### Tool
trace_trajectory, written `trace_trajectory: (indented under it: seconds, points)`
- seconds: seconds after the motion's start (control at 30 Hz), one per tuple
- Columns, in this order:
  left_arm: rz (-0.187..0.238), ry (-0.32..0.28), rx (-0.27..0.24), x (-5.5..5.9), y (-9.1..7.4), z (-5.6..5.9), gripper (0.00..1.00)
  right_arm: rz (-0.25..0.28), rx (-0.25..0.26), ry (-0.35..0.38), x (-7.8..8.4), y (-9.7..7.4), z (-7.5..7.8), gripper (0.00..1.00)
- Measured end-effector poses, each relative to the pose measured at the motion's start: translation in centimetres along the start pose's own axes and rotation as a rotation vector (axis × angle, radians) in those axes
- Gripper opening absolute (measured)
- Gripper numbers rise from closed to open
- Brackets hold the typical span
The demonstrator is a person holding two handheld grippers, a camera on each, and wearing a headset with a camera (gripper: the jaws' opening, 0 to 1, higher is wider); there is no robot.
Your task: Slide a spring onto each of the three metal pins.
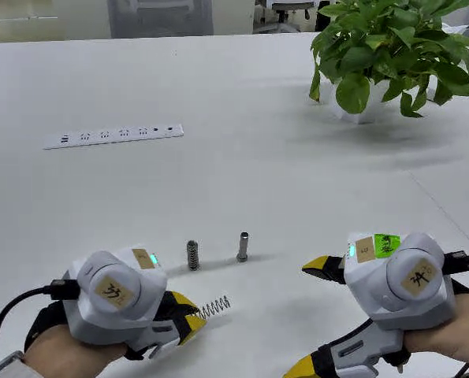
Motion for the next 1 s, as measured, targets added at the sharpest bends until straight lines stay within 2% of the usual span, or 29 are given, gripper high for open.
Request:
trace_trajectory:
  seconds: [0.1, 0.27, 0.47, 0.67, 0.83, 1.0]
  points:
    - [0.012, -0.011, -0.010, 0.4, -1.0, 0.3, 0.10, 0.000, -0.011, -0.009, -0.3, 0.3, -0.1, 0.86]
    - [0.052, -0.015, -0.013, 0.5, -2.1, 1.0, 0.10, 0.008, -0.030, -0.018, -0.9, 0.8, -0.2, 0.86]
    - [0.090, -0.011, 0.033, 0.3, -2.8, 2.1, 0.10, 0.030, -0.067, -0.006, -2.0, 1.8, -0.4, 0.84]
    - [0.127, 0.004, 0.055, 0.2, -3.3, 2.2, 0.10, 0.048, -0.104, -0.018, -3.3, 2.9, -0.7, 0.81]
    - [0.146, 0.014, 0.067, 0.2, -3.5, 2.0, 0.10, 0.071, -0.130, -0.032, -4.6, 3.6, -0.9, 0.71]
    - [0.166, 0.018, 0.081, 0.2, -3.6, 1.9, 0.10, 0.086, -0.176, -0.065, -5.5, 4.1, -1.6, 0.55]
Point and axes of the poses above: the centre of the closed fingertips' face, and the gripper's own axes: y roughly forward along the fingers, z roughly to its right, x roughly out of its underside, the point moved 5 cm from there along -y, roughly backward along the fingers, and after that the axes turned 2 degrees about z, right-handed, at the moved point
